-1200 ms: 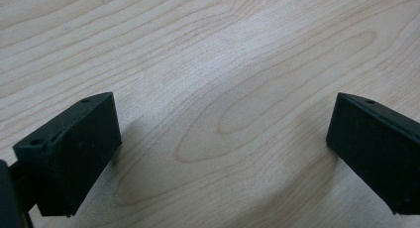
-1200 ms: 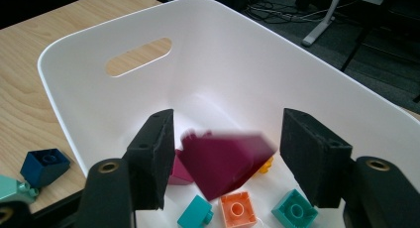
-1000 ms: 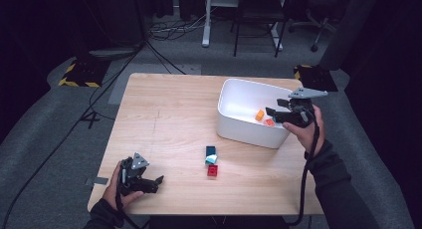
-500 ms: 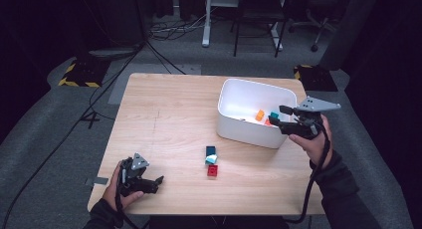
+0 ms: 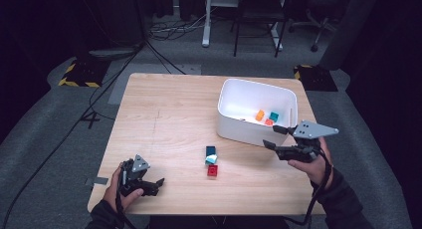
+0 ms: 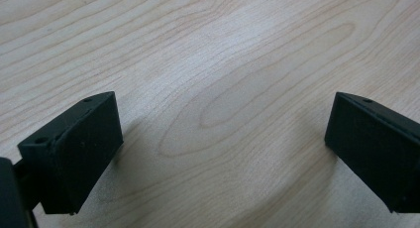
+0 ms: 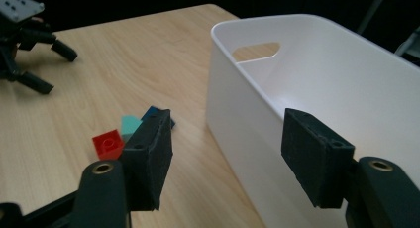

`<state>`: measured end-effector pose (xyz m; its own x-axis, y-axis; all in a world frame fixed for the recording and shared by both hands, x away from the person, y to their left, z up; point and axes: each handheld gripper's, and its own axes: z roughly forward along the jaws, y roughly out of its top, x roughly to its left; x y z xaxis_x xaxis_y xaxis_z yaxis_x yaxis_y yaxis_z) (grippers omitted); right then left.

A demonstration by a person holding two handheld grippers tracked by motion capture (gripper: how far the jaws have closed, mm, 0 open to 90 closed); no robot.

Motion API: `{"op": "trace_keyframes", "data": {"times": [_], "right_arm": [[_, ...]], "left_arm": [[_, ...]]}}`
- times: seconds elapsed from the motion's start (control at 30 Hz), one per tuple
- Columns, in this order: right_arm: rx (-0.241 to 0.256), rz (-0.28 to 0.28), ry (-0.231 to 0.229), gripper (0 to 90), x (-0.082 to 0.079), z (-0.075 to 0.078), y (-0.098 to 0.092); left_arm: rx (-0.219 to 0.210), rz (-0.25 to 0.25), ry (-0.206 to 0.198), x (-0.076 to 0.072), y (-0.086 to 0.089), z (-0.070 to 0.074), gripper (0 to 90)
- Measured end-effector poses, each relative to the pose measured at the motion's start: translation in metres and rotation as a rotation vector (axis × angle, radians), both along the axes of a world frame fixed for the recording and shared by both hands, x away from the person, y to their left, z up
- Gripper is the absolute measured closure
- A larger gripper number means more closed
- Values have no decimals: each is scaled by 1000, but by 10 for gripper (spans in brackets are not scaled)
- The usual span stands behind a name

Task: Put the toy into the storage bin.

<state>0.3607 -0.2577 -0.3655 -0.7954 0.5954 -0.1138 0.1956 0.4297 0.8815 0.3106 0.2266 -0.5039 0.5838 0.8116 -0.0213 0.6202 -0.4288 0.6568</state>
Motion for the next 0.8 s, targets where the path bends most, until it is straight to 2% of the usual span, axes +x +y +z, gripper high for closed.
{"op": "trace_keyframes", "data": {"times": [0.17, 0.23, 0.3, 0.37, 0.43, 0.6, 0.7, 0.8], "right_arm": [[-59, 35, 20, 359, -10, -23, 8], [-69, 47, 34, 357, -11, -32, 9], [-67, 56, 53, 354, -12, -43, 10], [-77, 48, 80, 353, -12, -54, 10], [-108, 58, 96, 348, -10, -65, 10], [-112, 57, 141, 338, -10, -81, 8], [-141, 61, 157, 334, -9, -94, 5], [-151, 58, 185, 324, -10, -104, 1]], "left_arm": [[-1, 11, -2, -1, -1, 0, 15], [8, 13, -1, -2, -1, 0, 16], [-5, 16, -2, -3, -2, 0, 16], [-4, 19, -1, -4, -3, 0, 15], [-3, 24, 1, -4, -3, 0, 15], [-4, 32, 2, -5, -4, 0, 14], [5, 40, -1, -5, -6, 0, 12], [-3, 45, 7, -5, -9, 0, 12]]}}
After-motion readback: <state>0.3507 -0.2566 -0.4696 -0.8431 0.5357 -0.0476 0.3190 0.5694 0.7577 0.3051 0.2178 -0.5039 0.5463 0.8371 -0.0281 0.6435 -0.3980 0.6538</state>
